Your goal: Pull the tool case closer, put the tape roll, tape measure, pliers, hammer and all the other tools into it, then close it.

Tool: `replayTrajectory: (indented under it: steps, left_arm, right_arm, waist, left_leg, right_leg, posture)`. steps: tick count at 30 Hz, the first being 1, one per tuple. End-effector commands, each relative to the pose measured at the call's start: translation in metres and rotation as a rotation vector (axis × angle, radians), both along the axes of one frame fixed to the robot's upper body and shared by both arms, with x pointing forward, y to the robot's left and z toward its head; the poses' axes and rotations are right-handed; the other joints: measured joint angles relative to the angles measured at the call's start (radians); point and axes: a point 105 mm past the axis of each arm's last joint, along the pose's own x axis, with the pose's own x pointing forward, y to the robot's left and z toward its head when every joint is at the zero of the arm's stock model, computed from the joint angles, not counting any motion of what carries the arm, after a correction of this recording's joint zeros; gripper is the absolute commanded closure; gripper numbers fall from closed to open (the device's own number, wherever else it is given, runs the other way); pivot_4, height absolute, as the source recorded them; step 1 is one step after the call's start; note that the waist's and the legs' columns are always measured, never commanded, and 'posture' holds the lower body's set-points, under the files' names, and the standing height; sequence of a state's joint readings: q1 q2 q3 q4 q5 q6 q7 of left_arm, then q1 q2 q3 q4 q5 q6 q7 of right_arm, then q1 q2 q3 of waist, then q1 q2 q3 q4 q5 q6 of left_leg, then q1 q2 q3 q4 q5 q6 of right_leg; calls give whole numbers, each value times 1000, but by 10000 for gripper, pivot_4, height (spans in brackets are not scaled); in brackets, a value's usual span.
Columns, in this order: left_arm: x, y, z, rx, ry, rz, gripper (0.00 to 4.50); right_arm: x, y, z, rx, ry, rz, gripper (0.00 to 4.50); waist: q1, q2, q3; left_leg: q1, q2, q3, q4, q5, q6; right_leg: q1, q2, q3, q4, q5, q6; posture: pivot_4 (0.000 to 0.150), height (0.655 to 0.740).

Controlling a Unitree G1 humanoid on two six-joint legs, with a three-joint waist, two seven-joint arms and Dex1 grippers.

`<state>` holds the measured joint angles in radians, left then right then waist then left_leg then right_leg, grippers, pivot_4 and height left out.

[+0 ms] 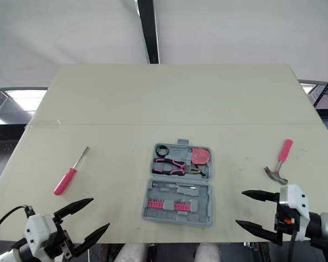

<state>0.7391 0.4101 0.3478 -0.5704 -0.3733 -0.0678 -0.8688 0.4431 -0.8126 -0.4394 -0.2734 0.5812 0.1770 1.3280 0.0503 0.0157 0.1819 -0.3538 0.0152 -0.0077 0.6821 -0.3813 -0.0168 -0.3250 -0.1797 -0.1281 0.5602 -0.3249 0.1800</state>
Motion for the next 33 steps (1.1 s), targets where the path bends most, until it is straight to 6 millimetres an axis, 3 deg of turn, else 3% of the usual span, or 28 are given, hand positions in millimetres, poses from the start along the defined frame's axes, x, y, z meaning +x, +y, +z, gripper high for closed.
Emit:
replayTrajectory:
  steps: [1,5,14,21,25,28,33]
  left_arm:
    - [-1,-4,-2,-7,3,1,223]
    - [12,-15,14,-84,-31,-33,223]
    - [22,-47,49,-83,-58,-472,223]
    - [41,-58,54,-78,-115,-549,223]
    - [49,-60,52,-90,-125,-518,223]
    - [51,-65,48,-101,-117,-512,223]
    - [55,-70,46,-99,-135,-498,223]
  right_arm:
    - [-1,3,5,-2,-20,22,0]
    - [9,11,11,30,-76,-36,0]
    - [12,4,13,37,-118,-326,0]
    - [8,-2,12,17,-128,-516,0]
    - [24,-25,11,-51,-132,-713,0]
    - [41,-49,3,-64,15,-889,0]
    - [79,-76,17,-70,75,-1099,0]
  waist:
    - [0,0,0]
    - [3,0,0]
    - [1,2,-1]
    - [-7,3,-1]
    - [-15,3,-1]
    - [-22,3,-1]
    - [-27,3,-1]
  left_leg:
    - [0,0,0,0,0,0]
    - [0,0,0,0,0,0]
    - [2,0,2,1,1,-2]
    - [3,0,6,1,1,-2]
    - [3,0,6,1,1,-2]
    - [2,0,9,1,2,-2]
    - [0,1,13,1,2,-2]
  right_leg:
    - [0,0,0,0,0,0]
    - [0,0,0,1,0,0]
    - [-2,0,3,7,0,0]
    - [-4,0,8,11,0,0]
    - [-6,0,9,13,0,0]
    - [-11,0,13,16,0,0]
    - [-17,0,15,19,-1,-1]
  posture:
    - [1500,7400]
    - [1500,7400]
    - [1500,7400]
    - [1500,7400]
    - [1500,7400]
    - [1500,7400]
    - [1500,7400]
